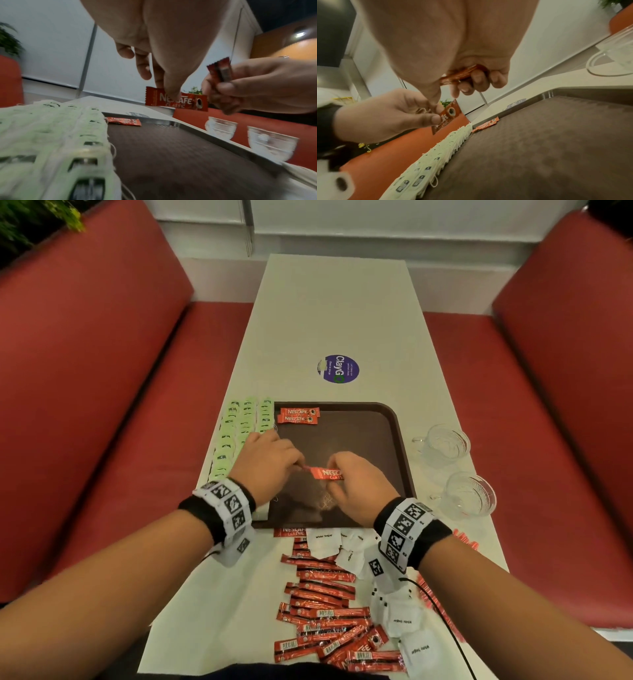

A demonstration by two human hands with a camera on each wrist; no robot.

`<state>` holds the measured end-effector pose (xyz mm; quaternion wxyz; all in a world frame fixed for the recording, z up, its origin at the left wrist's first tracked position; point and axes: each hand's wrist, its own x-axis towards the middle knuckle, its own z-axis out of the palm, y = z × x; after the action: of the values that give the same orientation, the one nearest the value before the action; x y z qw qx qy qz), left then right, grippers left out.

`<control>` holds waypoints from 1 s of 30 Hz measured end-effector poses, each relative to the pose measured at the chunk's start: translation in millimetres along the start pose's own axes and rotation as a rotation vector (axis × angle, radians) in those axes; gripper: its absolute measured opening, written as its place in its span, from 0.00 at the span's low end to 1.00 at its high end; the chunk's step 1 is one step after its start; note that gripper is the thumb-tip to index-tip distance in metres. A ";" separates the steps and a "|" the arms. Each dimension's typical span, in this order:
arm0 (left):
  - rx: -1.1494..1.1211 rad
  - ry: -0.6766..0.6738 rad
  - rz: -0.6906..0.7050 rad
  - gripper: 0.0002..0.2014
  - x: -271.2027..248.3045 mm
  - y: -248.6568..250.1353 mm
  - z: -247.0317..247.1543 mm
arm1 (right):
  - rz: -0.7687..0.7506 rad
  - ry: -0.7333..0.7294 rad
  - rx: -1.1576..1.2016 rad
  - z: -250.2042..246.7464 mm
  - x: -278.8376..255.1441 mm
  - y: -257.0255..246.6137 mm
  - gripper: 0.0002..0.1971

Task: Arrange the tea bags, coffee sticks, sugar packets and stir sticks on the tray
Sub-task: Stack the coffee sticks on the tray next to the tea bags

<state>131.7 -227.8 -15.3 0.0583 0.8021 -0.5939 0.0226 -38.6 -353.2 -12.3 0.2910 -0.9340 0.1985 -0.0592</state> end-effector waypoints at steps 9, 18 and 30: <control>0.150 -0.320 -0.296 0.04 112.9 -52.7 29.1 | 0.153 -0.041 0.085 -6.6 7.7 20.8 0.06; 0.129 -0.336 -0.376 0.07 149.6 -63.8 61.1 | 0.135 -0.083 0.078 -6.3 20.0 32.6 0.04; -0.031 -0.384 -0.346 0.10 166.7 -62.7 59.6 | 0.117 -0.088 0.088 -4.8 28.1 36.8 0.03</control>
<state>238.6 -375.4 -61.1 -0.0402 0.8803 -0.4483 -0.1496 -26.4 -394.7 -29.4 0.3431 -0.9089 0.2367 -0.0097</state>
